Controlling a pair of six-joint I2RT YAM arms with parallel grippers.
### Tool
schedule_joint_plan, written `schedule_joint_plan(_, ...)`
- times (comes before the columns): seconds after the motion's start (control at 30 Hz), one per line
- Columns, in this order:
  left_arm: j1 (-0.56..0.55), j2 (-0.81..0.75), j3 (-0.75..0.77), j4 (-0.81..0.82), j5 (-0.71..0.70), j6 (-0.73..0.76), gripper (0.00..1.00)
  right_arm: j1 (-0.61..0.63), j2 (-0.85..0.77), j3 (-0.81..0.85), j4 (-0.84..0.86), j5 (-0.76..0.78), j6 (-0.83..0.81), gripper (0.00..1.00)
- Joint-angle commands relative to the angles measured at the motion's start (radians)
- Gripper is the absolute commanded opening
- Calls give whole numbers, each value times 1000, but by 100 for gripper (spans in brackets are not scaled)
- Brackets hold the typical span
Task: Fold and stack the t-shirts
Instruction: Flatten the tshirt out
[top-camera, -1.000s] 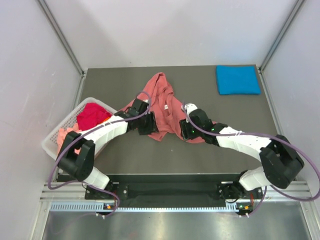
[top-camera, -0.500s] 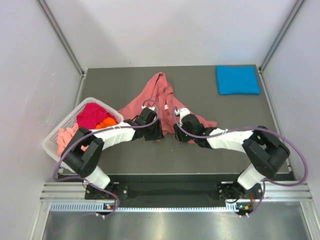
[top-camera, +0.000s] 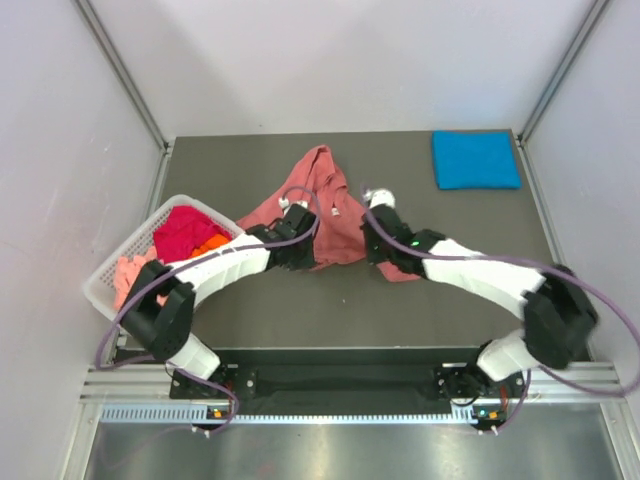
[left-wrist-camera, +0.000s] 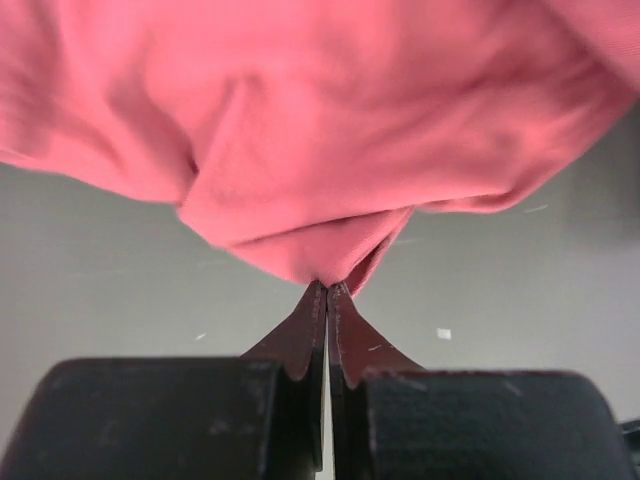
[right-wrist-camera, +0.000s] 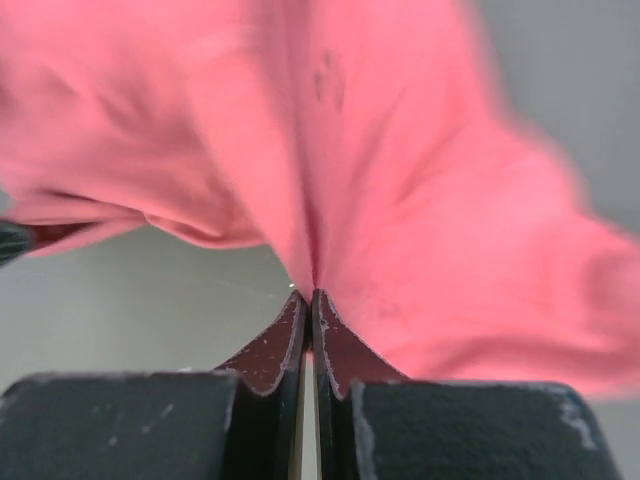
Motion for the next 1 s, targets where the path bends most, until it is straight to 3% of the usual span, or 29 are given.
schedule_joint_plan(0.0, -1, -154, 168, -189, -132, 57, 0, -22, -292, 158, -261, 122, 63, 0)
schedule_joint_plan(0.13, -1, -235, 304, -258, -206, 118, 0, -145, -442, 225, -439, 142, 84, 0)
schedule_joint_plan(0.33, 1, -254, 373, -314, -269, 157, 0, -377, -530, 206, -478, 94, 45, 0)
schedule_joint_plan(0.5, 1, -206, 337, -337, -283, 154, 0, -473, -501, 38, -441, 40, 57, 0)
schedule_joint_plan(0.67, 2, -186, 249, -357, -330, 132, 0, -644, -449, -123, -365, 65, 81, 0)
schedule_joint_plan(0.87, 5, -174, 171, -358, -344, 94, 0, -830, -317, -98, -252, 16, 59, 0)
schedule_joint_plan(0.97, 5, -180, 169, -378, -335, 71, 0, -862, -231, -43, -268, 63, 82, 8)
